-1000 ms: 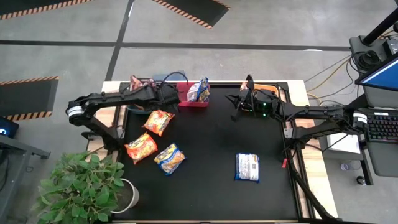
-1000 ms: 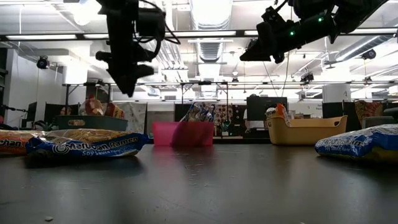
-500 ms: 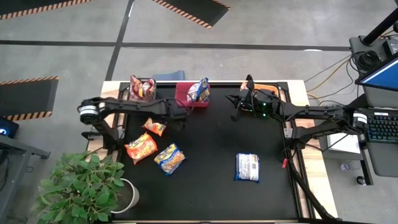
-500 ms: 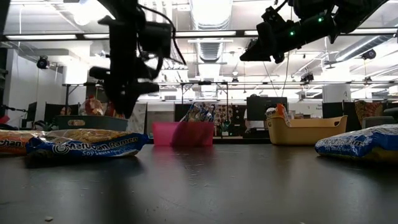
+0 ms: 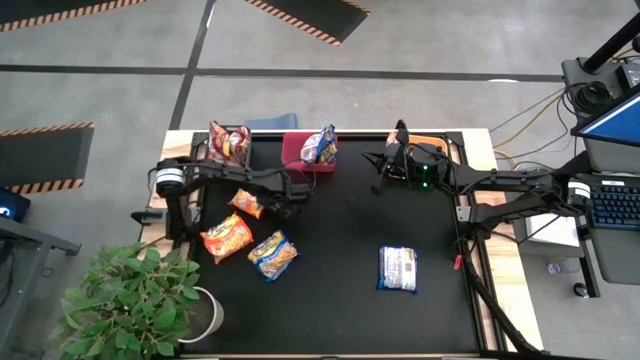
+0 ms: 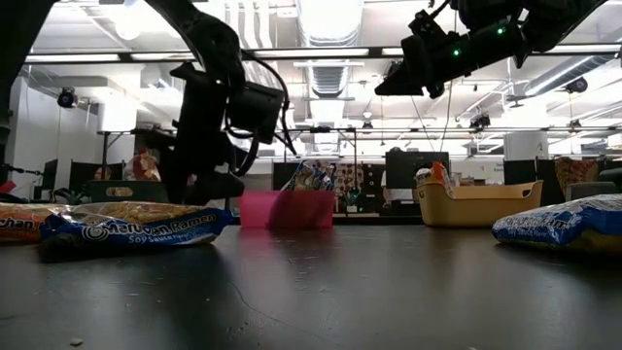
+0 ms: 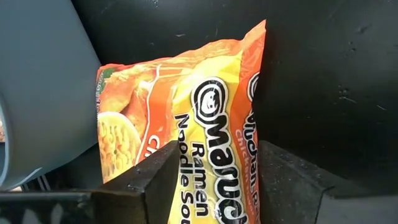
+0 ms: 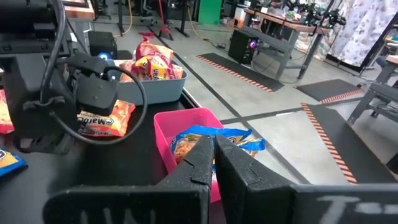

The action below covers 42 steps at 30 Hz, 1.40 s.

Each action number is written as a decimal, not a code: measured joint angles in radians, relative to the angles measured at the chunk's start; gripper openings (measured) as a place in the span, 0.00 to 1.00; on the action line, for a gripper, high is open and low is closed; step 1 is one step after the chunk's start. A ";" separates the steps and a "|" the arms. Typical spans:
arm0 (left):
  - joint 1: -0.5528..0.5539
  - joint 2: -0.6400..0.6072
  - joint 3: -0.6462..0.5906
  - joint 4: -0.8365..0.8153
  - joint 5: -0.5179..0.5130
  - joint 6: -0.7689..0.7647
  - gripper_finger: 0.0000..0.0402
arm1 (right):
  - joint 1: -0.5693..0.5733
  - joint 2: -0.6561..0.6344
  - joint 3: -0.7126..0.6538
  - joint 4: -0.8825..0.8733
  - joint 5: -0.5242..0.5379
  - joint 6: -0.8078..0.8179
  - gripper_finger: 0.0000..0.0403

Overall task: Sort Maruchan noodles
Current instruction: Put the orange noodle pack into the yellow bin

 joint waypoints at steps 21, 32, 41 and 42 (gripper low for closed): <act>-0.130 0.006 0.227 0.205 0.192 0.419 0.05 | 0.000 0.000 0.000 0.000 0.000 -0.006 0.02; -0.244 -0.084 0.191 0.186 0.268 0.854 0.15 | 0.000 0.000 0.000 -0.002 -0.003 0.037 0.02; -0.189 -0.266 -0.157 0.419 0.058 0.757 0.10 | 0.002 0.000 0.000 -0.012 -0.009 0.071 0.02; -0.183 -0.274 -0.189 0.474 0.052 0.742 0.10 | 0.002 0.000 0.000 -0.017 -0.009 0.080 0.02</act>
